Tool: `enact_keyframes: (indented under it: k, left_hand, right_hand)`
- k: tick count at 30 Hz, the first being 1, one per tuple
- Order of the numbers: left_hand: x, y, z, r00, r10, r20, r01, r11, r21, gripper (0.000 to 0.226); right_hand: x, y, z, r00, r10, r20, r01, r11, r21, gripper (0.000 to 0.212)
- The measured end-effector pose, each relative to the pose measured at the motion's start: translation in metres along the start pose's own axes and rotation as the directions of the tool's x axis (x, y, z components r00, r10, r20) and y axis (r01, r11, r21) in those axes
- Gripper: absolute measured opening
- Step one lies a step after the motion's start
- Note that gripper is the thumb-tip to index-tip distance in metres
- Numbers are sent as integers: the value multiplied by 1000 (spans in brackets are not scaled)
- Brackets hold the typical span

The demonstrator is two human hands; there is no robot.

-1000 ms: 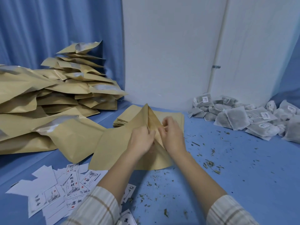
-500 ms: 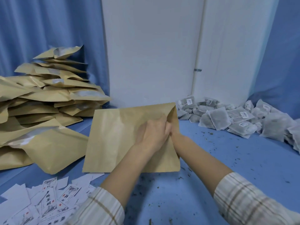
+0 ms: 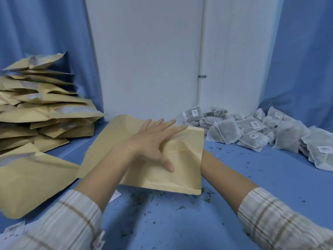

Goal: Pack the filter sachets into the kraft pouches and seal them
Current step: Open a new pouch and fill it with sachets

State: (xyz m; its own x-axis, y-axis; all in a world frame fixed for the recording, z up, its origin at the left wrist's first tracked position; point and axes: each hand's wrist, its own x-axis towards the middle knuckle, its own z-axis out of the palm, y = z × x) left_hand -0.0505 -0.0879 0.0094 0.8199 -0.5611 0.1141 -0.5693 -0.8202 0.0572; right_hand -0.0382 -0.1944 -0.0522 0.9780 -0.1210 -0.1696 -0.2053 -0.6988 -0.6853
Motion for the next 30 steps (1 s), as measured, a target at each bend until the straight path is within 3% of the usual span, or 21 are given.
enact_keyframes:
  k: [1,2,3,4,5,7,9,11,13,18,22,28,30]
  left_hand:
    - [7,-3,2,1000,5,28,-5,1000,1,107]
    - [13,-4,5,1000,19,12,-18,999,-30,102]
    - [20,-5,8,999,28,-40,-31,997,-68,96]
    - [27,-6,11,994,27,-109,-37,994,-98,91]
    - [34,-7,14,986,16,-164,-36,993,-116,87]
    - [51,-8,21,975,-17,-224,-9,993,-118,86]
    - [71,-9,29,973,-49,-227,29,996,-89,87]
    - [93,-9,38,974,-74,-215,65,997,-47,87]
    - [115,-12,46,973,-97,-210,92,995,-31,86]
    - [161,-20,72,965,-135,-224,113,988,-110,86]
    - [186,-36,93,953,-169,-250,153,985,-81,88]
    - [201,-41,111,963,-151,-222,156,988,5,88]
    - [201,-41,111,960,-145,-238,148,989,-9,87]
  right_hand:
    - [8,-13,-2,972,110,-206,-109,994,20,50]
    - [22,-16,-12,982,104,-161,-77,983,166,43]
    - [28,11,-21,996,-84,43,64,936,346,47]
    - [35,43,-40,967,-234,98,183,911,370,39]
    - [33,45,-66,962,-255,93,181,858,480,37]
    - [62,56,-94,974,-228,13,192,849,493,35]
    - [78,71,-89,896,-413,-161,436,887,154,21]
    - [99,97,-87,805,-517,-291,544,839,15,16]
    - [122,125,-95,808,-456,-372,511,857,60,22]
    - [173,174,-98,884,-230,-407,270,962,42,32]
    - [215,202,-99,881,-90,-465,148,985,89,35]
    - [261,214,-102,878,-126,-463,-45,939,-341,46]
    - [270,212,-100,868,-108,-484,-91,925,-369,48]
